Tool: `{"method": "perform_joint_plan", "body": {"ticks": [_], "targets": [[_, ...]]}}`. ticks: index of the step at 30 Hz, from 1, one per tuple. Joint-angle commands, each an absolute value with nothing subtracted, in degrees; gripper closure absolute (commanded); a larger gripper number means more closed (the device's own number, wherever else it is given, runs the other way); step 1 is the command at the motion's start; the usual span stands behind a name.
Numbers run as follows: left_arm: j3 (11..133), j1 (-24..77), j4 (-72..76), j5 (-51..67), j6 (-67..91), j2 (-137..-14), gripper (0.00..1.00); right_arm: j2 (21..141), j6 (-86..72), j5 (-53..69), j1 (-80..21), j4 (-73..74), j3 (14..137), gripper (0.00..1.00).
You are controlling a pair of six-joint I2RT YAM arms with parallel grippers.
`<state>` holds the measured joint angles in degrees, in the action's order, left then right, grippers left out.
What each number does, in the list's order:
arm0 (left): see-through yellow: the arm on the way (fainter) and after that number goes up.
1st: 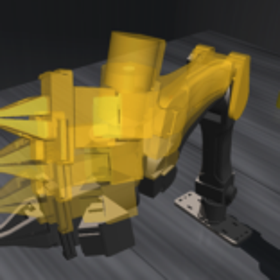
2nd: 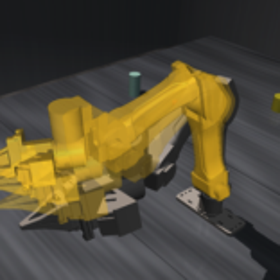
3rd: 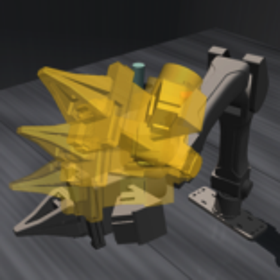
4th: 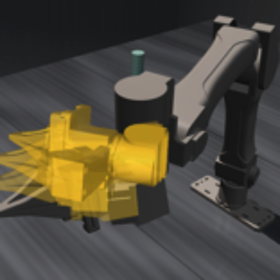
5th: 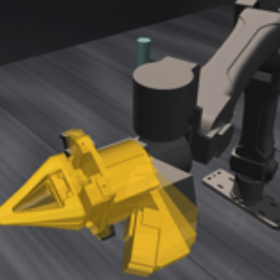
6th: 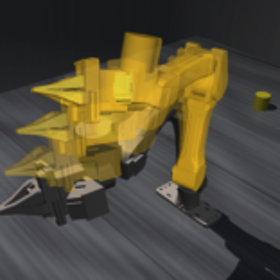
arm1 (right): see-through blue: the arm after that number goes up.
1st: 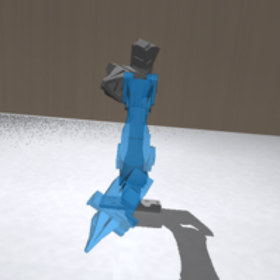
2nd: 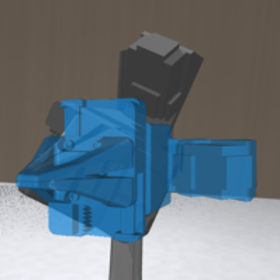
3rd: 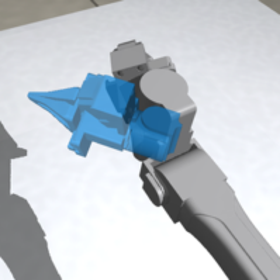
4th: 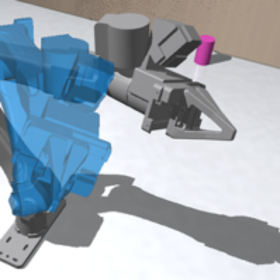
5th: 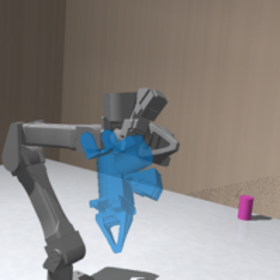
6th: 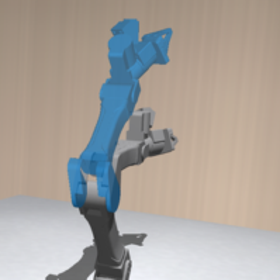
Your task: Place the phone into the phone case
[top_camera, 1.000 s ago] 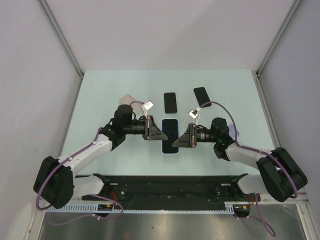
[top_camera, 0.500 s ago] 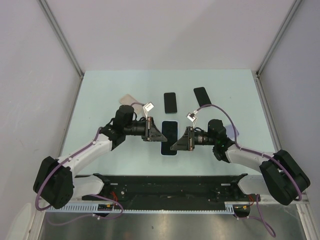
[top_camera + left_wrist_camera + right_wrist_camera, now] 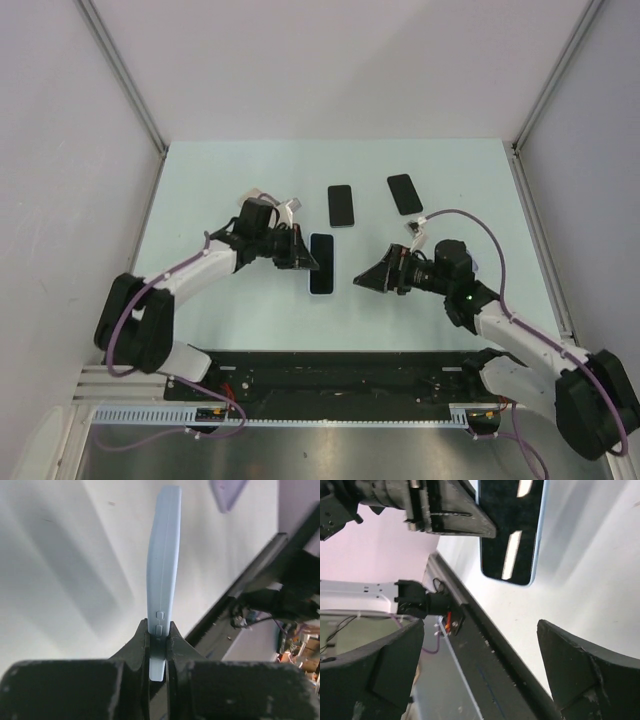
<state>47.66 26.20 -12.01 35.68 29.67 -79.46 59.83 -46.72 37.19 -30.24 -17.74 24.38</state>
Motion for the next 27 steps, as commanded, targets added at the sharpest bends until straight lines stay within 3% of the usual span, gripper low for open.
{"method": "perform_joint_plan", "body": {"ticks": [1, 8, 15, 24, 27], "targets": [[55.27, 21.99, -15.11, 35.50, 24.09, -87.26, 1.00, 51.79, -41.75, 28.23, -28.31, -5.82, 25.14, 0.00], [64.59, 20.57, -17.32, 40.60, 24.69, -99.22, 1.00, 48.61, -38.67, 27.69, -23.91, 2.28, 26.80, 0.00], [61.35, 21.09, -13.62, 43.16, 28.39, -101.95, 0.95, 48.25, -36.21, 26.72, -21.62, 6.15, 27.77, 0.01], [58.62, 21.36, -15.55, 39.39, 27.25, -102.22, 0.80, 49.57, -37.88, 25.67, -19.87, 7.20, 27.95, 0.02], [59.41, 21.36, -17.66, 37.45, 25.93, -101.78, 0.66, 50.18, -39.37, 23.48, -19.07, 9.40, 28.47, 0.02]]}}
